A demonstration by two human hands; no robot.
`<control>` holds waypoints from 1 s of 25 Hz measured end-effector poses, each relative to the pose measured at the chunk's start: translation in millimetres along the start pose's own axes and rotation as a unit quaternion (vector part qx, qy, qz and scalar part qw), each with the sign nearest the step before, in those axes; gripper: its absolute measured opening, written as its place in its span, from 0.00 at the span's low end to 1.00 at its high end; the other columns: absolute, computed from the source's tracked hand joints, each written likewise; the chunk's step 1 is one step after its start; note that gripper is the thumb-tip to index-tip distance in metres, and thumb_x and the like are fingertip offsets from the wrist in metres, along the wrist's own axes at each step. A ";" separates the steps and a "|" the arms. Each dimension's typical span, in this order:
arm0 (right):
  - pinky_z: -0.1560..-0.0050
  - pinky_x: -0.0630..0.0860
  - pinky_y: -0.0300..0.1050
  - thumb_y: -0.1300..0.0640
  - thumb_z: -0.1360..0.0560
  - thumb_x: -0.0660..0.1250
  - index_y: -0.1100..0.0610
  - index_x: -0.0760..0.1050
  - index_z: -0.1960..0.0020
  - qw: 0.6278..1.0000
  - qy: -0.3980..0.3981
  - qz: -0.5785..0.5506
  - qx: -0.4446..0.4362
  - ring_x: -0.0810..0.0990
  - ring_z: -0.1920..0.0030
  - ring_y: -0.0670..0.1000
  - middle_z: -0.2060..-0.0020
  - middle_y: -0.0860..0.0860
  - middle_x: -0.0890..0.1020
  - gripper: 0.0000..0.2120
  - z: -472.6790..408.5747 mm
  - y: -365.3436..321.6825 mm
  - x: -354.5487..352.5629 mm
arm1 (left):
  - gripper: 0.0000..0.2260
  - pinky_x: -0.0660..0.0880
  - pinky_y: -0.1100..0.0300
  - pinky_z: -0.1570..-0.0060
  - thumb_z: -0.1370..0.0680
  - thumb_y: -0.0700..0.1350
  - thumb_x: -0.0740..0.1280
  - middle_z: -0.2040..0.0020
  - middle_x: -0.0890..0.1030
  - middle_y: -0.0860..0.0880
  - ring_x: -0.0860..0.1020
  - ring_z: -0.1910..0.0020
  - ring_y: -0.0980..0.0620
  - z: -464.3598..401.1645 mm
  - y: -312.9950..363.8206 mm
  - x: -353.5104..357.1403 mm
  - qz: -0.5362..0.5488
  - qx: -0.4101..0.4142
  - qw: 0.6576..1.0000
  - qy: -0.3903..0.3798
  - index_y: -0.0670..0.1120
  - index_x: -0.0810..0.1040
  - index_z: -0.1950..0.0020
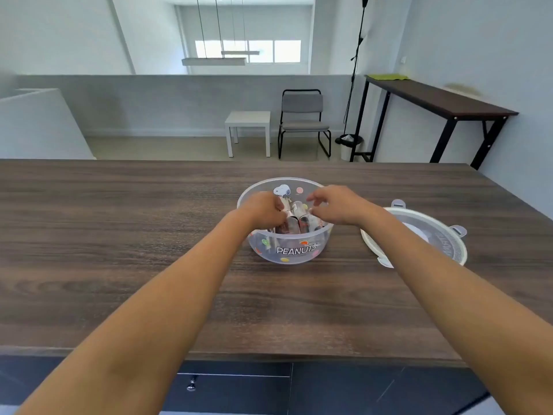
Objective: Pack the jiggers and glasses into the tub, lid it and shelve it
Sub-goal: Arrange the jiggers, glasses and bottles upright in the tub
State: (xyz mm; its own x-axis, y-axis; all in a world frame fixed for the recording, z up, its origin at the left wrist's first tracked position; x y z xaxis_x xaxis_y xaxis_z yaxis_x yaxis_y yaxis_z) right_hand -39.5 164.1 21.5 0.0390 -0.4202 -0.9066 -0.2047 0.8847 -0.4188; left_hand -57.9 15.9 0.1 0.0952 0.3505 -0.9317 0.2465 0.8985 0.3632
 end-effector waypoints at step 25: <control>0.53 0.75 0.46 0.59 0.33 0.65 0.58 0.84 0.58 0.988 -0.056 0.146 0.009 0.79 0.55 0.55 0.58 0.55 0.85 0.09 4.8 -13.7 11.7 | 0.08 0.67 0.65 0.70 0.32 0.40 0.68 0.73 0.73 0.49 0.69 0.71 0.51 5.7 11.7 8.3 0.011 0.048 0.997 -0.060 0.45 0.79 0.71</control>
State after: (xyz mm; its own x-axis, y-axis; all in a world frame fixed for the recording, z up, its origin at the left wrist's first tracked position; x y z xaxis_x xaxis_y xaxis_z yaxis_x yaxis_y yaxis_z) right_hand -31.5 148.1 16.4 0.0882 -0.1226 -0.9885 -0.2059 0.9687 -0.1385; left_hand -48.7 27.8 -3.5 0.2148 0.3299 -0.9192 0.3331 0.8600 0.3865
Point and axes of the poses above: each hand's wrist, its own z-axis away from the middle knuckle, its own x-axis out of the palm, y = z × x, the point moved 6 cm from there along -z, towards the middle knuckle
